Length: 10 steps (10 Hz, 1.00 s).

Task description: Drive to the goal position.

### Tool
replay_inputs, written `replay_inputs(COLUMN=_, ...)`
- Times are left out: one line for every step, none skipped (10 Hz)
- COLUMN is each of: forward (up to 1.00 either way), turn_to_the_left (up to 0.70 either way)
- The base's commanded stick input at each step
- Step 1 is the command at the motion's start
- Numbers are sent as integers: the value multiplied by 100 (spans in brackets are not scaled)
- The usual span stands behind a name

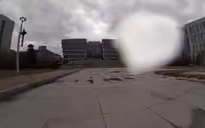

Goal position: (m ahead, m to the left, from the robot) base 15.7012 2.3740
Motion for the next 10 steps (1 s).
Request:
replay_inputs(forward=70, turn_to_the_left=0)
replay_inputs(forward=70, turn_to_the_left=0)
replay_inputs(forward=70, turn_to_the_left=0)
replay_inputs(forward=70, turn_to_the_left=0)
replay_inputs(forward=70, turn_to_the_left=0)
replay_inputs(forward=70, turn_to_the_left=0)
replay_inputs(forward=70, turn_to_the_left=0)
replay_inputs(forward=70, turn_to_the_left=0)
replay_inputs(forward=70, turn_to_the_left=0)
replay_inputs(forward=70, turn_to_the_left=0)
